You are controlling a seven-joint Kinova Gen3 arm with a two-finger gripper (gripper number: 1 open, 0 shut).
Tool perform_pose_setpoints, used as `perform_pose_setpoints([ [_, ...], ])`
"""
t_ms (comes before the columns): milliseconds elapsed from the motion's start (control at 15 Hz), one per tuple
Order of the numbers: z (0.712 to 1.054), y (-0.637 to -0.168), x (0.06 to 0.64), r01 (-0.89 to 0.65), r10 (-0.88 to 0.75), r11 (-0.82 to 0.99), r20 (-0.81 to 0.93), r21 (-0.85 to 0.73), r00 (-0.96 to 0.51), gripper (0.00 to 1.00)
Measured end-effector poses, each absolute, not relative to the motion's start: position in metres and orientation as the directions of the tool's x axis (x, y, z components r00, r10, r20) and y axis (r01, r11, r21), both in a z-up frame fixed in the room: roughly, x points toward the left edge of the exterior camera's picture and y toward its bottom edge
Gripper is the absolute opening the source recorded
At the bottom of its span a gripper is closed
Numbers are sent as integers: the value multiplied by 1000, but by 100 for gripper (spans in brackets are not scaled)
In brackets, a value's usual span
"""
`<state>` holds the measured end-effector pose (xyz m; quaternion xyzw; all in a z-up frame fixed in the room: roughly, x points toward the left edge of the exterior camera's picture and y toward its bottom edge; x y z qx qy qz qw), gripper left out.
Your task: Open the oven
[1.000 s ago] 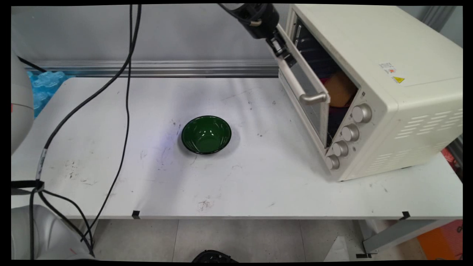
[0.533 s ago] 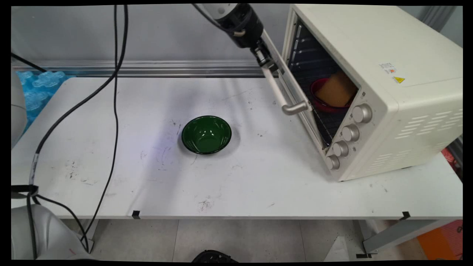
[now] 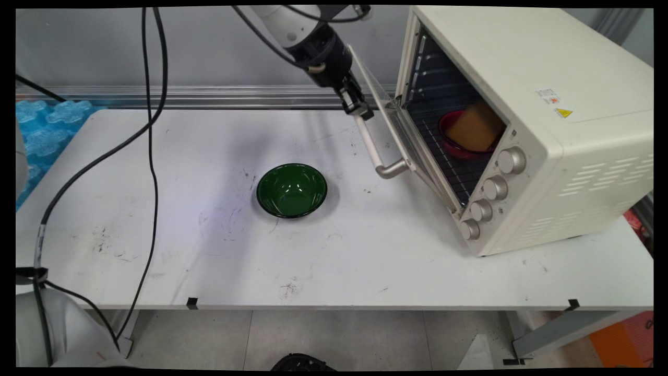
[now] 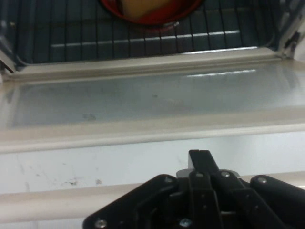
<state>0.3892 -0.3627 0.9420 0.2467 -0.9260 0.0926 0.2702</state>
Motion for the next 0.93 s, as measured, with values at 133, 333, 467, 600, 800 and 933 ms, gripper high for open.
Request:
perform_pose_setpoints([
  [133,936,-359,389,-502,-404,864,545,-36,-734,0],
  [333,925,-354,388,-494,-400,869,544,-32,-738,0],
  [467,916,-350,388,-488,-395,872,541,-33,-743,0],
  [600,906,-347,389,-480,-389,877,537,-35,-749,0],
  [800,895,-343,392,-473,-385,880,528,-37,-757,0],
  [933,888,-339,396,-470,-384,882,519,-40,-764,0],
])
